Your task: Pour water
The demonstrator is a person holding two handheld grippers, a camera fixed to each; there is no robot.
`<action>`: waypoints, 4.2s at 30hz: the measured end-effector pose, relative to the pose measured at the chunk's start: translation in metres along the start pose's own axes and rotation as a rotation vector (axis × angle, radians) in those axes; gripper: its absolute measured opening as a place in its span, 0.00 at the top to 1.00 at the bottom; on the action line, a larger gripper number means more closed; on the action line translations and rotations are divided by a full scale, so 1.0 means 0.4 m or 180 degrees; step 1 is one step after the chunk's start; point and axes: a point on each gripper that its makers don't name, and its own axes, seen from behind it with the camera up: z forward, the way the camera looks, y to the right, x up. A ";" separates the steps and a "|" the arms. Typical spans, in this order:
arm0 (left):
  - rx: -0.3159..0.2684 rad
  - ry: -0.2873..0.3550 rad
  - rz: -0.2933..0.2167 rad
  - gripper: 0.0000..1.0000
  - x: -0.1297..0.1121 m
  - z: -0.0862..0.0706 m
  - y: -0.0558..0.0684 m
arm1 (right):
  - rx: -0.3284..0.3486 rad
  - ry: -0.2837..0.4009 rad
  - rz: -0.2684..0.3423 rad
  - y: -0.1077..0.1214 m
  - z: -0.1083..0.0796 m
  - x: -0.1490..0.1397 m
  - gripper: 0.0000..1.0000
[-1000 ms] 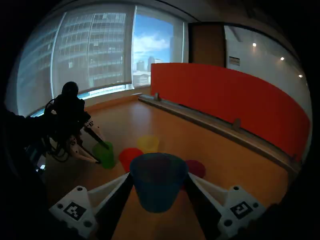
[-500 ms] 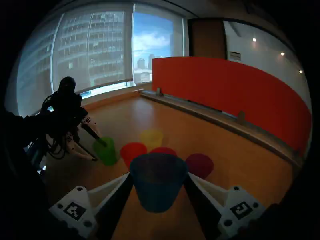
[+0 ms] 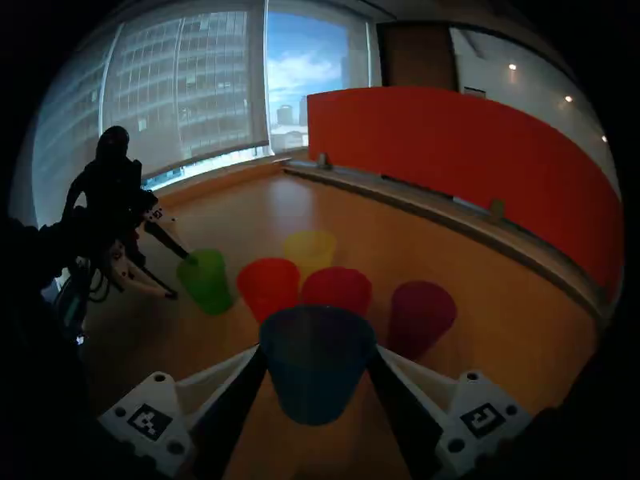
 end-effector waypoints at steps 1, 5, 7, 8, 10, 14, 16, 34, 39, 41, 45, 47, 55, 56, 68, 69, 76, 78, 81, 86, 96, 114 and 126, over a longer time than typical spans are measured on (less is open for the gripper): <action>0.0002 0.0010 -0.0004 0.13 -0.001 -0.004 0.001 | 0.0006 -0.0014 0.0004 -0.002 0.005 -0.005 0.11; 0.0027 0.0049 -0.0015 0.13 -0.001 -0.020 0.004 | 0.0027 -0.0078 0.0028 -0.008 0.023 -0.026 0.11; 0.0046 0.0071 -0.0017 0.14 0.000 -0.027 0.003 | 0.0036 -0.0105 0.0038 -0.011 0.031 -0.035 0.11; 0.0054 0.0082 -0.0018 0.13 0.001 -0.030 0.003 | 0.0041 -0.0114 0.0040 -0.012 0.034 -0.038 0.11; 0.0067 0.0106 -0.0024 0.14 0.003 -0.036 0.003 | 0.0045 -0.0133 0.0039 -0.014 0.039 -0.044 0.11; 0.0074 0.0152 -0.0039 0.13 0.009 -0.047 0.007 | 0.0040 -0.0173 0.0016 -0.017 0.045 -0.056 0.11; 0.0072 0.0178 -0.0041 0.14 0.012 -0.052 0.012 | 0.0032 -0.0193 0.0000 -0.017 0.048 -0.063 0.11; 0.0115 0.0252 -0.0057 0.13 0.020 -0.081 0.017 | 0.0003 -0.0244 -0.0074 -0.020 0.033 -0.093 0.11; 0.0112 0.0250 -0.0050 0.13 0.018 -0.082 0.022 | -0.0016 -0.0262 -0.0101 -0.021 0.024 -0.100 0.10; 0.0112 0.0243 -0.0046 0.14 0.018 -0.081 0.024 | -0.0026 -0.0275 -0.0098 -0.021 0.020 -0.103 0.10; 0.0091 0.0241 -0.0041 0.13 0.019 -0.081 0.031 | -0.0038 -0.0294 -0.0080 -0.020 0.012 -0.109 0.10; 0.0089 0.0246 -0.0043 0.13 0.021 -0.081 0.032 | -0.0049 -0.0298 -0.0073 -0.018 0.009 -0.113 0.10; 0.0067 0.0255 -0.0050 0.13 0.028 -0.083 0.040 | -0.0062 -0.0327 -0.0074 -0.018 0.000 -0.129 0.09; 0.0064 0.0256 -0.0052 0.14 0.029 -0.083 0.041 | -0.0058 -0.0333 -0.0078 -0.020 -0.001 -0.130 0.07; 0.0139 0.0259 -0.0081 0.14 0.024 -0.098 0.028 | -0.0096 -0.0383 -0.0080 -0.024 -0.028 -0.159 0.00; 0.0152 0.0268 -0.0090 0.14 0.024 -0.101 0.026 | -0.0107 -0.0382 -0.0080 -0.023 -0.033 -0.162 0.00; 0.0231 0.0327 -0.0151 0.14 0.021 -0.124 0.024 | -0.0208 -0.0346 -0.0077 -0.022 -0.084 -0.182 0.00; 0.0265 0.0340 -0.0154 0.14 0.021 -0.131 0.024 | -0.0249 -0.0321 -0.0079 -0.021 -0.100 -0.186 0.00; 0.0314 0.0393 -0.0163 0.13 0.027 -0.147 0.025 | -0.0306 -0.0269 -0.0075 -0.022 -0.127 -0.189 0.00; 0.0392 0.0524 -0.0224 0.13 0.042 -0.170 0.021 | -0.0371 -0.0169 -0.0036 -0.029 -0.172 -0.192 0.00; 0.0574 0.0733 -0.0334 0.14 0.059 -0.217 -0.004 | -0.0539 -0.0013 0.0010 -0.026 -0.235 -0.198 0.00; 0.1028 0.1158 -0.0561 0.13 0.114 -0.291 -0.085 | -0.1093 0.0516 0.0232 0.042 -0.299 -0.134 0.00; 0.1329 0.1409 -0.0653 0.14 0.154 -0.341 -0.139 | -0.1603 0.0860 0.0361 0.115 -0.347 -0.105 0.00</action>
